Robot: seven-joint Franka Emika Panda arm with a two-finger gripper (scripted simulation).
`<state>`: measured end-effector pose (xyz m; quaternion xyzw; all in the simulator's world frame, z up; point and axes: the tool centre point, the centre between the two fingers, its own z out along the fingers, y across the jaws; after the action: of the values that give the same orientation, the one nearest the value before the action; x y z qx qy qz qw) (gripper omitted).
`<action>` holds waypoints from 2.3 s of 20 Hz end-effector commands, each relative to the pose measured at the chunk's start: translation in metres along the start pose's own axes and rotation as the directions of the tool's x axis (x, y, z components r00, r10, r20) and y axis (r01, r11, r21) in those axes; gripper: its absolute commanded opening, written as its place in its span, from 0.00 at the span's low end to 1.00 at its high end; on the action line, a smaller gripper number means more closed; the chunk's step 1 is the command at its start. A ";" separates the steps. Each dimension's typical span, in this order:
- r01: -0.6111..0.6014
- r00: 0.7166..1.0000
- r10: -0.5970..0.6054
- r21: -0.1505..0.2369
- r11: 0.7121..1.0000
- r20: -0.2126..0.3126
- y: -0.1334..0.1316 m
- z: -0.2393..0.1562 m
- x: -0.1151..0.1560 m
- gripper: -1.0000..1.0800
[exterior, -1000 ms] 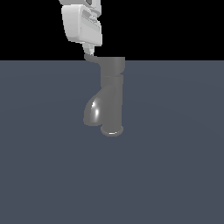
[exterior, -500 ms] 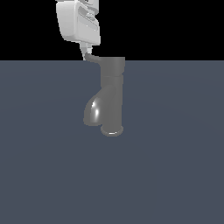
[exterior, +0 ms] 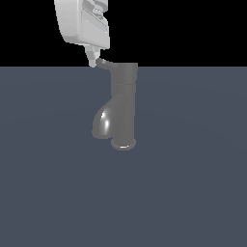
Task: Turn on the faucet by rotating a designated handle.
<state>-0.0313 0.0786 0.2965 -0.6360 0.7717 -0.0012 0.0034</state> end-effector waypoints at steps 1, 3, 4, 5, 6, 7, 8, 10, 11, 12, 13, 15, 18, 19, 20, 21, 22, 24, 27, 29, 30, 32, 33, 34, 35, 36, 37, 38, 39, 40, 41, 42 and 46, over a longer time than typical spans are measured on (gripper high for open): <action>-0.014 1.000 0.014 -0.004 1.000 -0.004 0.007 0.000 0.012 0.00; -0.013 1.000 0.013 -0.005 1.000 -0.004 0.013 0.000 0.015 0.00; -0.013 1.000 0.013 -0.005 1.000 -0.004 0.017 0.000 0.016 0.00; -0.013 1.000 0.013 -0.006 1.000 -0.004 0.020 0.000 0.017 0.00; -0.013 1.000 0.013 -0.006 1.000 -0.004 0.020 0.000 0.017 0.00; 0.004 1.000 -0.004 -0.003 1.000 -0.002 0.018 0.000 0.007 0.00; 0.003 1.000 -0.003 -0.003 1.000 -0.002 0.020 0.000 0.011 0.00; 0.001 1.000 -0.001 -0.004 1.000 -0.002 0.022 0.000 0.021 0.00; 0.000 1.000 0.000 -0.004 1.000 -0.002 0.024 0.000 0.026 0.00; -0.001 1.000 0.001 -0.004 1.000 -0.002 0.025 0.000 0.031 0.00; -0.002 1.000 0.002 -0.004 1.000 -0.003 0.026 0.000 0.036 0.00; -0.005 1.000 0.004 -0.005 1.000 -0.003 0.029 0.000 0.046 0.00; -0.008 1.000 0.008 -0.005 1.000 -0.003 0.033 0.000 0.062 0.00; -0.009 1.000 0.009 -0.006 1.000 -0.003 0.035 -0.001 0.067 0.00; -0.010 1.000 0.010 -0.006 1.000 -0.003 0.036 -0.001 0.072 0.00; -0.011 1.000 0.011 -0.006 1.000 -0.004 0.038 -0.001 0.078 0.00; -0.012 1.000 0.012 -0.006 1.000 -0.004 0.039 -0.001 0.083 0.00; 0.039 0.999 -0.039 -0.004 0.999 -0.003 0.043 -0.001 0.053 0.00; 0.028 1.000 -0.028 -0.005 1.000 -0.003 0.034 -0.001 0.072 0.00; 0.021 1.000 -0.021 -0.005 1.000 -0.003 0.029 -0.001 0.084 0.00; 0.017 1.000 -0.017 -0.005 1.000 -0.003 0.026 -0.001 0.090 0.00; 0.010 1.000 -0.010 -0.005 1.000 -0.004 0.021 -0.001 0.102 0.00; 0.007 1.000 -0.007 -0.005 1.000 -0.004 0.018 -0.001 0.108 0.00; 0.003 1.000 -0.003 -0.005 1.000 -0.004 0.016 -0.001 0.114 0.00; 0.000 1.000 0.000 -0.006 1.000 -0.004 0.013 -0.001 0.120 0.00; -0.003 1.000 0.003 -0.006 1.000 -0.004 0.011 -0.001 0.125 0.00; -0.007 1.000 0.007 -0.006 1.000 -0.004 0.008 -0.001 0.131 0.00; -0.010 1.000 0.010 -0.006 1.000 -0.004 0.006 -0.001 0.137 0.00; -0.010 1.000 0.010 -0.006 1.000 -0.004 0.006 -0.001 0.137 0.00; 0.069 0.998 -0.069 -0.015 0.997 0.001 0.018 -0.001 0.091 0.00; 0.066 0.998 -0.066 -0.015 0.998 0.001 0.014 0.000 0.094 0.00; 0.062 0.998 -0.062 -0.015 0.998 0.001 0.011 0.000 0.096 0.00; 0.048 0.999 -0.048 -0.013 0.999 0.000 -0.004 0.000 0.107 0.00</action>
<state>-0.0610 -0.0141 0.2967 -0.6611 0.7502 0.0095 -0.0073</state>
